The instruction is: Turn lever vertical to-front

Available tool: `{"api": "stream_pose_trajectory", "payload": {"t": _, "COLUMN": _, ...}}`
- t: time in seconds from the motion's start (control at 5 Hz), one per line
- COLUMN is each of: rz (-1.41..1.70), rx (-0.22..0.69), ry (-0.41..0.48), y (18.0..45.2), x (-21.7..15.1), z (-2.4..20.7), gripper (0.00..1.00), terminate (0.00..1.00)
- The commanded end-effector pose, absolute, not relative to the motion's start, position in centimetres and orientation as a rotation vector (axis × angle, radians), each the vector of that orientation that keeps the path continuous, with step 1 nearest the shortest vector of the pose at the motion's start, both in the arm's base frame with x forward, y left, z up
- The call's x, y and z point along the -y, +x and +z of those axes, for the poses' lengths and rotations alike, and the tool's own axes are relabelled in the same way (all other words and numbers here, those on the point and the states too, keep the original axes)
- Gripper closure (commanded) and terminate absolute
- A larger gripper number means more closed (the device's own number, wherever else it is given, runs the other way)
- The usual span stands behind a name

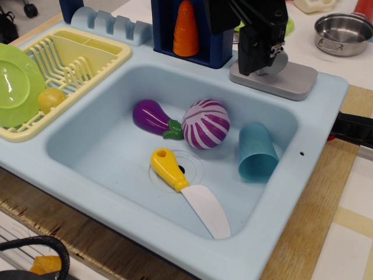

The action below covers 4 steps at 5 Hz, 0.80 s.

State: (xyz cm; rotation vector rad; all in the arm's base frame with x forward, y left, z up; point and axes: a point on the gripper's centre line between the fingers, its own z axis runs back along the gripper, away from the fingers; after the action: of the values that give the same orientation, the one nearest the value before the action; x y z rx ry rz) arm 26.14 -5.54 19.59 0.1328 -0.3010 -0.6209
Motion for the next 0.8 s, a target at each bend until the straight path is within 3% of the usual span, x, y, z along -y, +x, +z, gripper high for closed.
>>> {"api": "stream_pose_trajectory", "payload": {"t": 0.0, "rz": -0.621, "rx": 0.301, "ry": 0.133, "y": 26.1, "x": 5.5, "z": 19.6, "gripper": 0.0, "terminate": 0.0}}
{"api": "stream_pose_trajectory", "payload": {"t": 0.2, "rz": -0.635, "rx": 0.372, "ry": 0.125, "y": 27.6, "x": 5.7, "z": 19.5, "gripper": 0.0, "terminate": 0.0}}
{"api": "stream_pose_trajectory", "payload": {"t": 0.6, "rz": -0.658, "rx": 0.414, "ry": 0.121, "y": 30.8, "x": 7.0, "z": 19.8, "gripper": 0.0, "terminate": 0.0}}
